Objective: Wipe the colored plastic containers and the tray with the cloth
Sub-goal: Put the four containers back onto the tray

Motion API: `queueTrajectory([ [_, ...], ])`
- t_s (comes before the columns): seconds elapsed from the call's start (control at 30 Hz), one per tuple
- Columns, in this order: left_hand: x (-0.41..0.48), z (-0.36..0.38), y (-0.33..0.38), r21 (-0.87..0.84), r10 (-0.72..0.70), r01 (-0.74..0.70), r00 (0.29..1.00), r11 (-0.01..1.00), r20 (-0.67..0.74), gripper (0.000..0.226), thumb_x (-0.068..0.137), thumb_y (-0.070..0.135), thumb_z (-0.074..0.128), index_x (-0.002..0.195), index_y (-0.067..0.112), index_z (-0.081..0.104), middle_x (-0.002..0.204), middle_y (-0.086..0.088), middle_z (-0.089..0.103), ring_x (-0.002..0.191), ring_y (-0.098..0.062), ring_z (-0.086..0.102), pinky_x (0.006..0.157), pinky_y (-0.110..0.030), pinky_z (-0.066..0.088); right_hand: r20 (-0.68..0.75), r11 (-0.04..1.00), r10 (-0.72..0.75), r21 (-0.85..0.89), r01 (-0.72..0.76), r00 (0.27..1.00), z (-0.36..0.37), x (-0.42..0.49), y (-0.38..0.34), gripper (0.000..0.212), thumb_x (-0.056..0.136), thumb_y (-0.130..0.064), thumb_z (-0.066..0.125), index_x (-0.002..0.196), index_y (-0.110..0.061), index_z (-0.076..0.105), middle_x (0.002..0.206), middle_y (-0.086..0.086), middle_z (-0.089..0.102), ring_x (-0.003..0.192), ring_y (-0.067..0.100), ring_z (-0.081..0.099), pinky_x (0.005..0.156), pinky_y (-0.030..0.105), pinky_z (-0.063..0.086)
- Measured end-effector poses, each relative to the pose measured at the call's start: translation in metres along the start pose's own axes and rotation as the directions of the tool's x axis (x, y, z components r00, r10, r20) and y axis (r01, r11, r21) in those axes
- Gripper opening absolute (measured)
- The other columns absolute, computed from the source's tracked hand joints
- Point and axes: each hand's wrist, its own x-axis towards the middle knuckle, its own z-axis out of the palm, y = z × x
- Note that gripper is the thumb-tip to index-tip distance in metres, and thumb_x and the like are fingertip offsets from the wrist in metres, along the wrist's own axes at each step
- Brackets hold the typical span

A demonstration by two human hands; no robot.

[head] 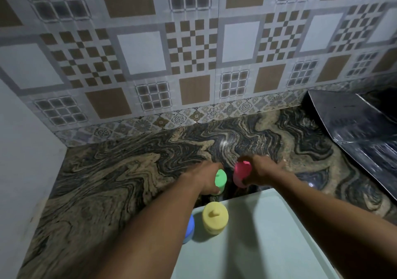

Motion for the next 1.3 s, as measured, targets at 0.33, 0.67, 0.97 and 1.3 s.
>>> queueTrajectory([
  [0.33, -0.017, -0.019, 0.023, -0.151, -0.06, 0.053, 0.997, 0.987, -0.038, 0.071, 0.063, 0.049, 0.08, 0.121, 0.029, 0.043, 0.122, -0.005, 0.049, 0.109, -0.031, 0.055, 0.093, -0.045, 0.05, -0.072, 0.994, 0.002, 0.113, 0.006, 0.997, -0.012, -0.028, 0.006, 0.061, 0.064, -0.06, 0.068, 0.106, -0.034, 0.033, 0.108, 0.005, 0.062, 0.109, 0.034, 0.059, 0.107, 0.082, 0.001],
  [0.67, -0.034, 0.004, 0.087, -0.022, -0.019, 0.018, 0.999, 1.0, -0.043, 0.078, 0.065, 0.046, 0.087, 0.131, 0.026, 0.05, 0.133, -0.005, 0.057, 0.119, -0.03, 0.057, 0.097, -0.04, 0.05, -0.02, 0.996, -0.068, 0.063, 0.069, 0.998, -0.012, -0.064, 0.066, 0.067, 0.058, -0.058, 0.076, 0.11, -0.031, 0.044, 0.107, 0.001, 0.062, 0.099, 0.026, 0.059, 0.097, 0.053, 0.042],
  [0.97, -0.038, 0.043, 0.112, 0.023, -0.092, 0.094, 0.992, 0.995, -0.083, 0.069, 0.075, 0.05, 0.08, 0.133, 0.029, 0.049, 0.132, -0.006, 0.059, 0.12, -0.032, 0.058, 0.097, -0.041, 0.049, -0.07, 0.996, -0.089, 0.024, 0.091, 0.994, 0.012, -0.07, 0.091, 0.056, 0.073, -0.047, 0.076, 0.122, -0.034, 0.053, 0.121, 0.001, 0.065, 0.125, 0.029, 0.054, 0.11, 0.078, 0.006],
  [1.3, -0.048, 0.055, 0.115, 0.013, -0.139, 0.142, 0.981, 0.99, -0.135, 0.103, 0.077, 0.054, 0.076, 0.156, 0.035, 0.012, 0.155, -0.007, 0.031, 0.143, -0.032, 0.032, 0.114, -0.05, 0.034, -0.104, 0.988, -0.154, -0.02, 0.152, 0.983, 0.026, -0.074, 0.093, 0.088, 0.074, -0.059, 0.073, 0.147, -0.035, 0.03, 0.146, 0.007, 0.05, 0.14, 0.035, 0.04, 0.108, 0.079, -0.004],
])
